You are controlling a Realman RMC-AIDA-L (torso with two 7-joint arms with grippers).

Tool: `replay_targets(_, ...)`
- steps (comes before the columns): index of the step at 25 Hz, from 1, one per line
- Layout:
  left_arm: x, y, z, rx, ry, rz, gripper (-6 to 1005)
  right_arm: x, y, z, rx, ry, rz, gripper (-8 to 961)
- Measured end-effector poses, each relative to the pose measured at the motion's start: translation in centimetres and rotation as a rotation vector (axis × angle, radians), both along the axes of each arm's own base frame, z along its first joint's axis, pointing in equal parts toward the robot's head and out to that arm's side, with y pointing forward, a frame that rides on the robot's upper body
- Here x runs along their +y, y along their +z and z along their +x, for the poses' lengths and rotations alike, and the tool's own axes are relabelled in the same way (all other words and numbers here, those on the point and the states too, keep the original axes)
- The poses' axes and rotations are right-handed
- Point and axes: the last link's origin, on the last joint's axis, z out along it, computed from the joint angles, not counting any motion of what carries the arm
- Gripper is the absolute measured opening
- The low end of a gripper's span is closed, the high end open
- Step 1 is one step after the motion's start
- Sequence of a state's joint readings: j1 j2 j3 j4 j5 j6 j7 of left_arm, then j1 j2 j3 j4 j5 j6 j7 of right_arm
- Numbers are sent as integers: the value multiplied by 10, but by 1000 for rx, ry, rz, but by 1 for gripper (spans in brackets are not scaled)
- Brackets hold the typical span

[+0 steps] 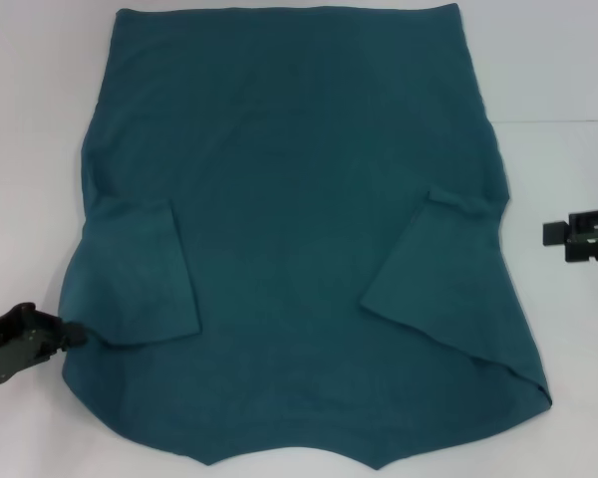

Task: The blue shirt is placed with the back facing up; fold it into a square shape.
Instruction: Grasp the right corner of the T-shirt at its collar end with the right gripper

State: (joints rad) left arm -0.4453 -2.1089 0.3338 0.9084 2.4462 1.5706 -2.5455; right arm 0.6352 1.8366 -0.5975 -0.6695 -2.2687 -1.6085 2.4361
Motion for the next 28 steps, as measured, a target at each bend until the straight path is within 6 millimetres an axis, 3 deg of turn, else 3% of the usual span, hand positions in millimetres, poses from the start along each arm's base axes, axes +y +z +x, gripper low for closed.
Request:
replay_targets(7,5,5,5,-11,-28,9,18,-25,20,14,0,2,-69,618)
replay_targets(12,8,6,5,-5,-29,18,18,-43,22,27,-36,-10,-147,616)
replay_targets(18,10,2,5,-8,-25,17,19,-52,6,31,-82,51,-211,614)
replay_targets(28,11,2,4,-4,-24,22,19,-42,-26,30,-223,124,-272,610)
